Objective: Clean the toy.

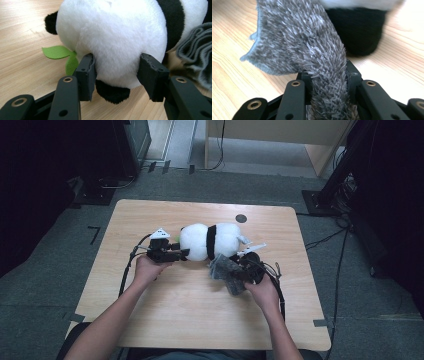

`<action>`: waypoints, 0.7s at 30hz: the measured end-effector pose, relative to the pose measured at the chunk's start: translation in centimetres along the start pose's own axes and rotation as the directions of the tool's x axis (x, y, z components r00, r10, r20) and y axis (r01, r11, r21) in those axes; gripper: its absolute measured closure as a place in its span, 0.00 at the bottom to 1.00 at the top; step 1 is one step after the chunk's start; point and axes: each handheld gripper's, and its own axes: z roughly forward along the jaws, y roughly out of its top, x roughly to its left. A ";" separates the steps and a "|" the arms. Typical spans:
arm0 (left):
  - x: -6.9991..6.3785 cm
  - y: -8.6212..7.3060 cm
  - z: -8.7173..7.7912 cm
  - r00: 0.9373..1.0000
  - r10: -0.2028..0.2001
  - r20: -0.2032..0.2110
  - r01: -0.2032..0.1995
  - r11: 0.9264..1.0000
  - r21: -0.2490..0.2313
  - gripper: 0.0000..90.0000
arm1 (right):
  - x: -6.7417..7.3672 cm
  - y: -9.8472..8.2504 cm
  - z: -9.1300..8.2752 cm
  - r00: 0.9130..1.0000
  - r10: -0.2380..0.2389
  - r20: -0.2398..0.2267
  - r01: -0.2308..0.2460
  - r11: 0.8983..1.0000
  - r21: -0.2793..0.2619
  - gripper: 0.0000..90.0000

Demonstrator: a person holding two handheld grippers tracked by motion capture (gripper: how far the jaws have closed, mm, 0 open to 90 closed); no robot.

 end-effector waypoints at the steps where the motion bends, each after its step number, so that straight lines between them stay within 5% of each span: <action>1: 0.0 0.0 0.0 1.000 0.000 0.000 0.000 1.000 0.001 0.55 | -0.3 -0.1 -0.3 1.000 0.007 0.000 -0.007 1.000 -0.003 0.77; 9: -0.2 0.0 0.1 1.000 0.011 0.000 -0.011 1.000 0.003 0.55 | -3.2 -1.0 -1.7 0.995 0.095 0.019 -0.095 0.995 -0.019 0.77; 21: -0.1 0.0 0.2 1.000 0.009 -0.002 -0.009 1.000 0.000 0.55 | -5.1 -1.8 -3.8 0.986 0.161 0.042 -0.159 0.986 -0.060 0.78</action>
